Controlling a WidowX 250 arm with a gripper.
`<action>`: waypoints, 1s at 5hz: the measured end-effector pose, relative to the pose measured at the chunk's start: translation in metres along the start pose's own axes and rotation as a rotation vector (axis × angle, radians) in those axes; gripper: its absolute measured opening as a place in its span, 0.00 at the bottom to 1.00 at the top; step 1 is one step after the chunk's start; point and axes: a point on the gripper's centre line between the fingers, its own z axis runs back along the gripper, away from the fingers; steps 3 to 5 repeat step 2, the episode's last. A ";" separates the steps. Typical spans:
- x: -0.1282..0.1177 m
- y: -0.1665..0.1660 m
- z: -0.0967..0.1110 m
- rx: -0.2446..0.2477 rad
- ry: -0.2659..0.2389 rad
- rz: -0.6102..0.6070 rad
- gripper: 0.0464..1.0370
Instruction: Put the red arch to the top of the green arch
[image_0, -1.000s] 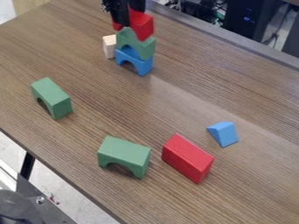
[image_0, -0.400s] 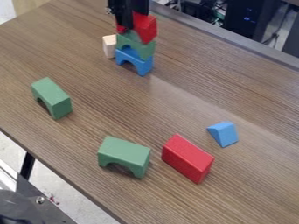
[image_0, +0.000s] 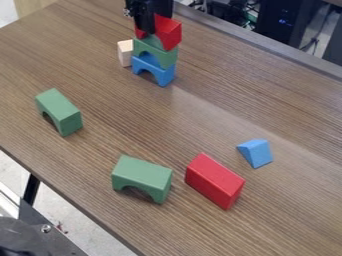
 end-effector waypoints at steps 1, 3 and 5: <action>0.001 0.000 -0.001 0.002 -0.005 -0.004 0.51; 0.000 0.000 -0.001 0.004 -0.006 -0.006 0.51; 0.000 0.000 -0.001 0.004 -0.006 -0.006 0.51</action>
